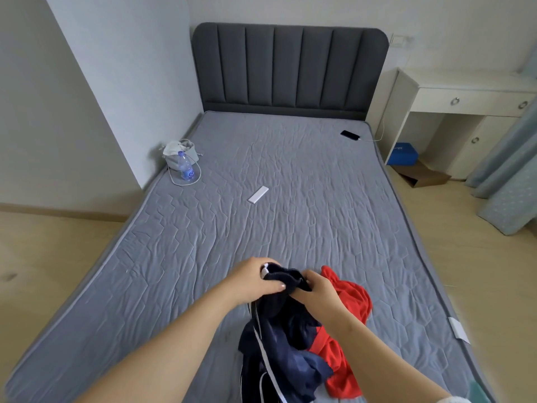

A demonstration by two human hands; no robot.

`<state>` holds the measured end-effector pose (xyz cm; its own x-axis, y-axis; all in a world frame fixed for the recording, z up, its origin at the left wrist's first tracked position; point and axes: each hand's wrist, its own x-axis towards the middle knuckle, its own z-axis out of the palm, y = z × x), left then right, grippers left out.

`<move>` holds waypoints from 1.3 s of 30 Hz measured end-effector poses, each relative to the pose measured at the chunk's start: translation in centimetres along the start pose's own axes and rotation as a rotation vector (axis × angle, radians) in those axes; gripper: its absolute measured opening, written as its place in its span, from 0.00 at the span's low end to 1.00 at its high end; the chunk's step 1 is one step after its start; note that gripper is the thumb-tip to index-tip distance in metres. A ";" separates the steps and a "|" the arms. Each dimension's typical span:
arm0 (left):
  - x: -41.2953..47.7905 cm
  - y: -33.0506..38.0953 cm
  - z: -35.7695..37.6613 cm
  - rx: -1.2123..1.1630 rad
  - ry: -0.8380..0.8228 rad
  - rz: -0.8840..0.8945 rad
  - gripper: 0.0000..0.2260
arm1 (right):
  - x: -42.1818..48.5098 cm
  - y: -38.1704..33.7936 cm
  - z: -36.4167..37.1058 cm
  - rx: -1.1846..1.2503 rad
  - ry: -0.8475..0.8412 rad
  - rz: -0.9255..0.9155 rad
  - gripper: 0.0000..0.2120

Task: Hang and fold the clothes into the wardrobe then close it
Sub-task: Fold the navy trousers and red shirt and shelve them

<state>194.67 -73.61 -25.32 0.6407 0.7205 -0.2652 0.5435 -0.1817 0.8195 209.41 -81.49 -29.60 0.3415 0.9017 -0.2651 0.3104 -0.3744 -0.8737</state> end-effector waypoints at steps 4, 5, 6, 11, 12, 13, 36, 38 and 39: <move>0.1 -0.1 0.0 -0.236 0.182 0.021 0.08 | -0.3 0.3 -0.7 -0.188 0.018 0.056 0.08; 0.1 0.1 -0.2 -0.338 0.219 0.031 0.08 | -0.4 0.4 -0.9 -0.315 0.041 0.065 0.07; 0.2 0.3 -0.6 -0.425 0.262 0.051 0.09 | -0.5 0.4 -1.1 -0.426 0.069 0.088 0.04; 1.0 1.9 -4.0 -0.542 0.485 0.142 0.07 | -0.5 -0.7 -1.7 -0.623 0.183 0.153 0.05; 1.2 2.3 -4.9 -0.531 0.536 0.153 0.08 | -0.3 -1.4 -2.0 -0.630 0.227 0.148 0.06; 1.4 3.0 -5.8 -0.512 0.586 0.160 0.08 | 0.1 -2.3 -2.2 -0.590 0.265 0.140 0.07; -7.5 26.1 -31.6 -0.205 1.221 0.975 0.10 | 0.1 -38.6 -15.9 0.483 0.812 -1.084 0.05; -7.1 25.3 -31.5 -0.205 1.115 0.891 0.10 | 0.4 -38.4 -15.9 0.422 0.783 -1.044 0.03; -6.7 24.4 -31.2 -0.156 1.021 0.795 0.10 | 0.8 -37.9 -15.9 0.348 0.761 -0.977 0.03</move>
<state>186.71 -61.94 12.32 0.0189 0.6452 0.7638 0.0961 -0.7615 0.6410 212.04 -69.98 9.75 0.5583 0.3760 0.7396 0.5095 0.5481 -0.6633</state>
